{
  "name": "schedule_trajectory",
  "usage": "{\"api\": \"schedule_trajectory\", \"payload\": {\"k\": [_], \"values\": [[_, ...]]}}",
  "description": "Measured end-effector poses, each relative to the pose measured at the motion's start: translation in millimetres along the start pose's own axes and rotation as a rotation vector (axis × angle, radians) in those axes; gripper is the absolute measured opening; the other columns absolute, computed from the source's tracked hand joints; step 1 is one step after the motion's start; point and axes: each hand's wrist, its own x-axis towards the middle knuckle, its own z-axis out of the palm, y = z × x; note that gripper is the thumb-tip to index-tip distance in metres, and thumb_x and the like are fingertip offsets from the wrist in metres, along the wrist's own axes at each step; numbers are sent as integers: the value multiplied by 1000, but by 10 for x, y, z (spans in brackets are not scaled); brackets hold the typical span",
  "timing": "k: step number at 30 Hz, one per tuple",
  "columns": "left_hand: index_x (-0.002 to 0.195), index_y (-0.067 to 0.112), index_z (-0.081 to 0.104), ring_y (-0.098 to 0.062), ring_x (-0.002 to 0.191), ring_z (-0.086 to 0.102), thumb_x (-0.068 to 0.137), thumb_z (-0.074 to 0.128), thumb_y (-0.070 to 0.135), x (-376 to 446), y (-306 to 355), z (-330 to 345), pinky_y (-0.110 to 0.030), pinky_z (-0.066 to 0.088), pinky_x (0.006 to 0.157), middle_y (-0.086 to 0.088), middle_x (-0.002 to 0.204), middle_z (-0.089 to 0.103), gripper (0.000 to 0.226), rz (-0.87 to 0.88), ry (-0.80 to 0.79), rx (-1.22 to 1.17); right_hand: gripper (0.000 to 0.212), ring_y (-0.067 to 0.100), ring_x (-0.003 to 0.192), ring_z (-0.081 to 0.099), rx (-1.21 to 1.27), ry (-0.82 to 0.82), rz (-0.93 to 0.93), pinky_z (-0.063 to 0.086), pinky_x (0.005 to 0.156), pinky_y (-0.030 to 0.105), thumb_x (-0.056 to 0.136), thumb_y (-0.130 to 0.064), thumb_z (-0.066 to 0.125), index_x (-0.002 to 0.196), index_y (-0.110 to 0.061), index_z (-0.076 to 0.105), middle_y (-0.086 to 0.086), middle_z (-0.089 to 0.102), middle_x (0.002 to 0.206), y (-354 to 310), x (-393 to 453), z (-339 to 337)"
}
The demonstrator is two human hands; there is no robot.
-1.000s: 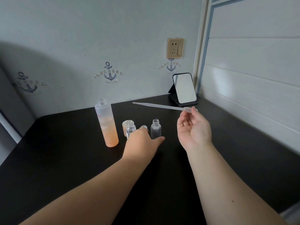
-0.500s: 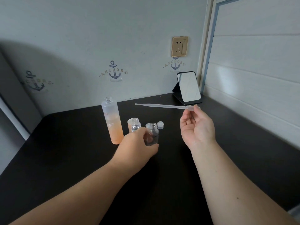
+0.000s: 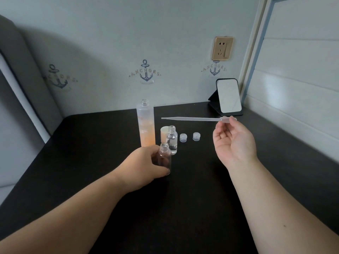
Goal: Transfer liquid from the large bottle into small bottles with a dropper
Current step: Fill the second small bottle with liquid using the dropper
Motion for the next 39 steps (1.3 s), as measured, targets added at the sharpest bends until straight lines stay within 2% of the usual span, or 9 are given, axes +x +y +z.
{"api": "schedule_trajectory", "payload": {"k": [4, 9, 12, 16, 22, 25, 29, 32, 39], "values": [[102, 38, 69, 0, 90, 66, 77, 84, 34, -52, -40, -17, -19, 53, 77, 17, 95, 71, 29, 3, -9, -23, 17, 19, 73, 69, -14, -10, 21, 55, 64, 26, 92, -6, 65, 108, -1, 65, 9, 70, 85, 18, -39, 95], [97, 39, 64, 11, 74, 63, 78, 78, 16, -96, -16, -86, -5, 43, 54, 35, 83, 66, 33, -8, -53, -79, 10, 18, 69, 67, -43, -1, 58, 54, 61, 25, 92, -8, 66, 95, 2, 68, 10, 68, 86, 22, -87, 223], [105, 32, 66, 1, 68, 67, 80, 66, 7, -109, -73, -198, -14, 48, 54, 13, 85, 73, 35, -104, 76, -293, 11, 18, 68, 69, -59, -9, 62, 54, 61, 24, 92, -8, 66, 97, 2, 67, 11, 68, 87, 35, -91, 277], [125, 25, 57, -14, 93, 63, 80, 71, 13, 60, -125, -284, -29, 49, 70, 4, 107, 63, 48, -256, 487, -410, 10, 18, 66, 68, -44, -20, 66, 54, 61, 24, 93, -7, 65, 93, 2, 68, 11, 68, 86, 41, -38, 332], [157, 26, 29, -11, 130, 52, 86, 78, 25, 306, -189, -130, -35, 45, 105, 8, 147, 52, 87, -117, 406, -575, 14, 18, 75, 67, -51, -104, 60, 54, 66, 25, 93, -7, 65, 106, -2, 62, 10, 67, 89, 106, 80, 309], [147, 33, 42, -3, 114, 61, 88, 77, 35, 373, -228, -60, -29, 54, 92, 18, 129, 62, 69, -57, 410, -482, 7, 17, 77, 67, -67, -146, 44, 55, 67, 25, 94, -7, 64, 97, -1, 65, 8, 69, 87, 118, 94, 227], [107, 55, 49, 13, 88, 60, 89, 74, 43, 409, -213, -40, -13, 42, 67, 34, 93, 64, 34, -45, 436, -351, 12, 17, 76, 69, -88, -162, 22, 55, 68, 25, 94, -10, 65, 87, -1, 70, 7, 70, 85, 95, 73, 188], [95, 57, 52, 17, 86, 61, 88, 75, 40, 387, -230, -22, -15, 45, 69, 42, 92, 62, 30, -15, 458, -384, 18, 17, 77, 71, -68, -161, 5, 56, 68, 25, 96, -10, 64, 83, -1, 74, 7, 72, 84, 66, 63, 189], [94, 68, 54, 6, 87, 64, 87, 75, 35, 326, -276, -51, -31, 55, 75, 29, 96, 67, 40, 51, 530, -319, 24, 16, 78, 73, -90, -170, -112, 56, 71, 23, 98, -13, 64, 79, -4, 76, 4, 74, 83, 0, 69, 198]]}}
